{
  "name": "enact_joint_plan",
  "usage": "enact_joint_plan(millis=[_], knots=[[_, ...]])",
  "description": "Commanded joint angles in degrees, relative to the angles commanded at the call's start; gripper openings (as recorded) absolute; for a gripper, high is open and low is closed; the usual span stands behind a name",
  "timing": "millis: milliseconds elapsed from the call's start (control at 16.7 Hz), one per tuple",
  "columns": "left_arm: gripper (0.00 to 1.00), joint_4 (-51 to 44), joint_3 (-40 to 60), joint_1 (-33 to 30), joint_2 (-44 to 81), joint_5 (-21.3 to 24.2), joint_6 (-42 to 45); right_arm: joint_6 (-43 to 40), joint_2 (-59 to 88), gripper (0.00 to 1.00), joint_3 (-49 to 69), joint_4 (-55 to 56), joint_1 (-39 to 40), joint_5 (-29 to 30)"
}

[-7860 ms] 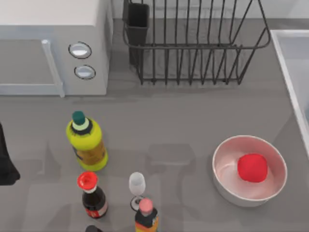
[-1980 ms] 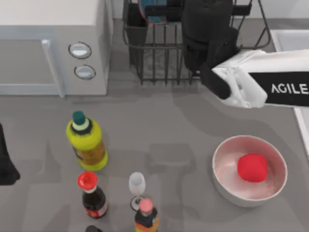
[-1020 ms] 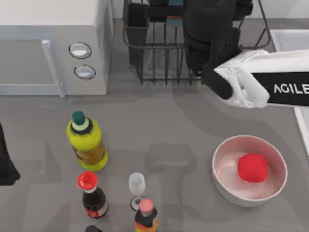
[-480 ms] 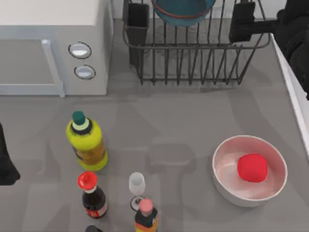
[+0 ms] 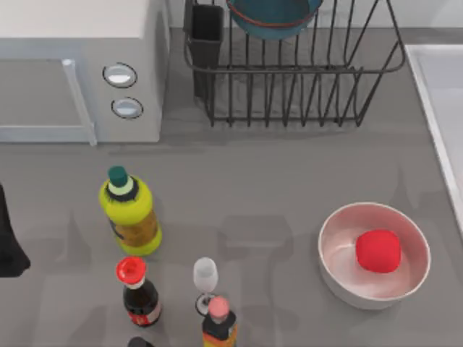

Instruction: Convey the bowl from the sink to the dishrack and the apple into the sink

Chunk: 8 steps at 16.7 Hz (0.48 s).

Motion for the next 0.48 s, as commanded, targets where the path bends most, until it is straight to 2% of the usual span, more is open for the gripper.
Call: enact_joint_plan(millis=[240,480], knots=[[1.00,0.0,0.0,0.0,0.0,0.0,0.0,-0.4,-18.8,1.00,-11.2,-8.7,-6.1,-3.7],[1.00,0.0,0.0,0.0,0.0,0.0,0.0,-0.2,-28.2,1.00,-17.4,-15.6,-9.5,-4.4]])
